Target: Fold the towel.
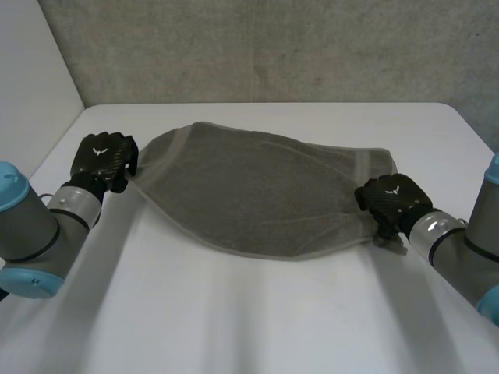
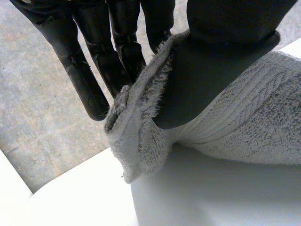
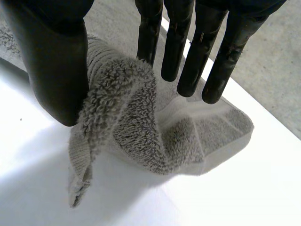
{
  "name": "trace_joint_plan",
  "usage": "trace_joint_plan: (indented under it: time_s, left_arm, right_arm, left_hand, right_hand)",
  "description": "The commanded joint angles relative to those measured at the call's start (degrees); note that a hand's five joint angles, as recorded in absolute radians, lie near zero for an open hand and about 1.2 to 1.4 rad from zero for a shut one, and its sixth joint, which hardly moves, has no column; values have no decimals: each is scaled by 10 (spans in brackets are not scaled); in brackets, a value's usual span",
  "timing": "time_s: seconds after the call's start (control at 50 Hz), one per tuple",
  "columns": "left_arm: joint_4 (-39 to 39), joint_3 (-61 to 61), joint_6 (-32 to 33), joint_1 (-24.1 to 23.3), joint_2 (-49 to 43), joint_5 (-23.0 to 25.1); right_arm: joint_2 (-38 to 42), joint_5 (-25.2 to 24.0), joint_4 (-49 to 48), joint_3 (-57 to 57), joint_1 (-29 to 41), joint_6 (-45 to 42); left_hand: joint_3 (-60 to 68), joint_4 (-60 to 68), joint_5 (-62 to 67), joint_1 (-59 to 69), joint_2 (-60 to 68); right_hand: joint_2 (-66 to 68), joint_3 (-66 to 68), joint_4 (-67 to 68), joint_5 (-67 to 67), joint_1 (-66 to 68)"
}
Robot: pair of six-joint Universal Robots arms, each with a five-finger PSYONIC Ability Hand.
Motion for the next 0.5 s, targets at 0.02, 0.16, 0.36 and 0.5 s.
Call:
trace_joint_plan:
  time_s: [0.02, 0.16, 0.36, 0.5]
  left_arm:
    - [1, -6, 0, 0, 0, 0]
    - [0, -10, 0, 0, 1, 0]
    - [0, -12, 0, 7, 11, -1]
    - [1, -28, -1, 7, 41, -1]
  right_arm:
    - [-24, 5, -18, 56, -3, -16]
    - [-71, -5, -19, 87, -43, -15]
    - [-89, -16, -19, 113, -78, -21]
    - [-88, -20, -18, 115, -79, -28]
  left_hand:
    - [104, 102, 204, 108, 103]
    - [104, 102, 204, 108, 103]
    - [104, 102, 204, 108, 103]
    - [104, 102, 204, 108, 103]
  right_hand:
    - [-39, -31, -26, -9, -30]
    - [-29, -21, -16, 1, -19]
    - [3, 11, 16, 33, 13]
    - [0, 7, 13, 29, 9]
